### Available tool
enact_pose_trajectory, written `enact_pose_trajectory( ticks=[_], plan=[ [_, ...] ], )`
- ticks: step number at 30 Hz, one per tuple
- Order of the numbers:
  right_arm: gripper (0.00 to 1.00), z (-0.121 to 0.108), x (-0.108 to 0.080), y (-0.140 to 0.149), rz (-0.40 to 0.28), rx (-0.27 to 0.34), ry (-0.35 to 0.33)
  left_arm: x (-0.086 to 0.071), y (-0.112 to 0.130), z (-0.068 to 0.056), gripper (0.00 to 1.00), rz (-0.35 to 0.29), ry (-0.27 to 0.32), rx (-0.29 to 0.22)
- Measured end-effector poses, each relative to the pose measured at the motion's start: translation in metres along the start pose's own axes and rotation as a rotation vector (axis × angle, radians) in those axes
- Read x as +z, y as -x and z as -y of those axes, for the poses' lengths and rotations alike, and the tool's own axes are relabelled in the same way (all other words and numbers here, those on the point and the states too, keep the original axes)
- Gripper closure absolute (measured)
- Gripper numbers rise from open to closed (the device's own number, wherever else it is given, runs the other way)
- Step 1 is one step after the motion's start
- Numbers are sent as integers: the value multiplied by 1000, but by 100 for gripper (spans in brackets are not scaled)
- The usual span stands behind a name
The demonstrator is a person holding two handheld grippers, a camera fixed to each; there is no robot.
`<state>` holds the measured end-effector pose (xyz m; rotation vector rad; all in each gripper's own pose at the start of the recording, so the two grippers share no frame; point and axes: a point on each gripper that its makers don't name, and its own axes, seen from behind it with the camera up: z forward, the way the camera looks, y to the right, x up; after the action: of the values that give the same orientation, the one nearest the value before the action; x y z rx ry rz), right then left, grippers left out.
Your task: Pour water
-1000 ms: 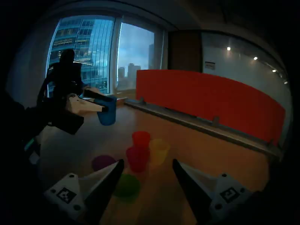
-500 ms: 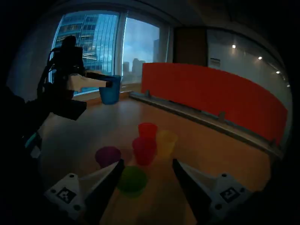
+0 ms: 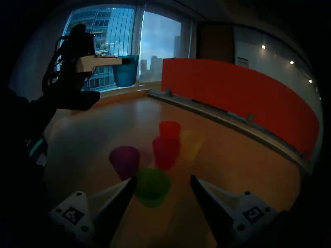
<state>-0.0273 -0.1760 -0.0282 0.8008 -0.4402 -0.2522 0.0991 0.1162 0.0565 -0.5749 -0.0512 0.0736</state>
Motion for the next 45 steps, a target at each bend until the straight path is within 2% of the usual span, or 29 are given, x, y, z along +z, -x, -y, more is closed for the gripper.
enact_pose_trajectory(
  ticks=[18, 24, 33, 45],
  plan=[
    [0, 18, 6, 30, 70, -28, -34, -6, -17, 6, 12, -38, -20, -32],
    [0, 19, 14, 41, 95, -41, -38, -8, -18, 6, 12, -33, -21, -17],
    [0, 17, 33, 51, 122, -43, -45, -8, -5, 5, 12, -4, -18, 8],
    [0, 17, 54, 52, 121, -26, -56, -7, 4, 7, 12, 10, -16, 2]
  ],
)
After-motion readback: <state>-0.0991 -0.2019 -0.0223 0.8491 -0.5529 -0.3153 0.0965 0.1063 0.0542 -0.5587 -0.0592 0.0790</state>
